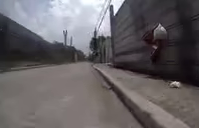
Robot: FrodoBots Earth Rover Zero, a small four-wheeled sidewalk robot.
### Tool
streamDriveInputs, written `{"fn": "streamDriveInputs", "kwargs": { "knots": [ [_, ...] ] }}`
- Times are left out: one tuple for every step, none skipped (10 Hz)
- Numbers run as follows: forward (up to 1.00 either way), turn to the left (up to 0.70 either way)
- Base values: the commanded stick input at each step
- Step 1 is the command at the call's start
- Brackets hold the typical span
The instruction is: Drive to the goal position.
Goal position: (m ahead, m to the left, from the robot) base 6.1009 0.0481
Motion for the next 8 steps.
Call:
{"fn": "streamDriveInputs", "kwargs": {
  "knots": [
    [1.0, -0.02],
    [1.0, -0.02],
    [1.0, -0.02],
    [1.0, -0.02],
    [1.0, -0.02],
    [1.0, -0.02],
    [1.0, -0.02],
    [1.0, -0.02]
  ]
}}
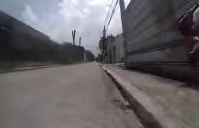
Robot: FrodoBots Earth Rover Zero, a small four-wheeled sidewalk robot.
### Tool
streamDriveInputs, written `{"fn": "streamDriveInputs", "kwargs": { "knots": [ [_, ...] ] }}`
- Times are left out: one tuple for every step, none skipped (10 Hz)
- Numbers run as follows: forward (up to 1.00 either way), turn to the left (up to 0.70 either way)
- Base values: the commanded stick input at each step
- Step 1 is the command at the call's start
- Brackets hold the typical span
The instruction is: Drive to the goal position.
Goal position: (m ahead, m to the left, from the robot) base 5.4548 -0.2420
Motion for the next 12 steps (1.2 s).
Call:
{"fn": "streamDriveInputs", "kwargs": {
  "knots": [
    [1.0, -0.02],
    [1.0, -0.02],
    [1.0, -0.02],
    [1.0, -0.02],
    [1.0, -0.02],
    [1.0, -0.02],
    [1.0, -0.01],
    [1.0, 0.0],
    [1.0, 0.0],
    [1.0, 0.0],
    [1.0, 0.0],
    [1.0, 0.0]
  ]
}}
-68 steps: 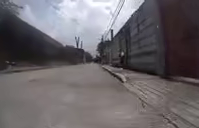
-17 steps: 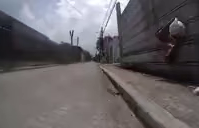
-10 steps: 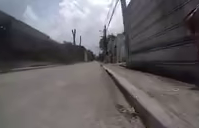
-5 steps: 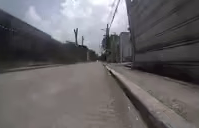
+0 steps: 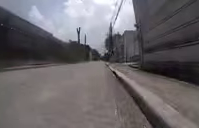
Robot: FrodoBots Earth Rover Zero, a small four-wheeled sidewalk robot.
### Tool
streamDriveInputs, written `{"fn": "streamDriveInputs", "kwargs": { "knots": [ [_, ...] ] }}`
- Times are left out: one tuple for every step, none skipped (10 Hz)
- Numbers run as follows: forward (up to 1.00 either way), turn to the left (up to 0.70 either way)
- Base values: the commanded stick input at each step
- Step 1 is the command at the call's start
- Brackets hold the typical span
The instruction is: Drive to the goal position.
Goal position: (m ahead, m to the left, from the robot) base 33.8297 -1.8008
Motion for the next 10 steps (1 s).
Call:
{"fn": "streamDriveInputs", "kwargs": {
  "knots": [
    [1.0, 0.0],
    [1.0, 0.0],
    [1.0, 0.0],
    [1.0, 0.0],
    [1.0, 0.0],
    [1.0, 0.0],
    [1.0, 0.0],
    [1.0, 0.0],
    [1.0, 0.0],
    [1.0, 0.0]
  ]
}}
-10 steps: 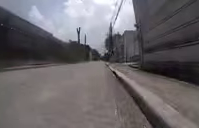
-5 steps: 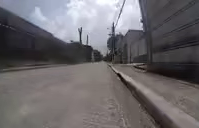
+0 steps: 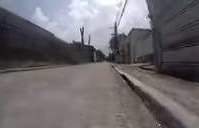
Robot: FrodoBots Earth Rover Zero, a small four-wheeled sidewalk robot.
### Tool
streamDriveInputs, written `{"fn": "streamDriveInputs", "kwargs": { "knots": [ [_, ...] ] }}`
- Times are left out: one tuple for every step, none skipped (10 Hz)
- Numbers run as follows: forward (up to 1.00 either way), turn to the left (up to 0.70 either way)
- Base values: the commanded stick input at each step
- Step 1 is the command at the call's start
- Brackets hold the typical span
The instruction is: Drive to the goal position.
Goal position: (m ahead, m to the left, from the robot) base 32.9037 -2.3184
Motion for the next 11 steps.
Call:
{"fn": "streamDriveInputs", "kwargs": {
  "knots": [
    [1.0, 0.0],
    [1.0, 0.0],
    [1.0, 0.0],
    [1.0, 0.0],
    [1.0, 0.0],
    [1.0, -0.15],
    [1.0, -0.36],
    [1.0, -0.4],
    [1.0, -0.4],
    [1.0, -0.36],
    [1.0, -0.07]
  ]
}}
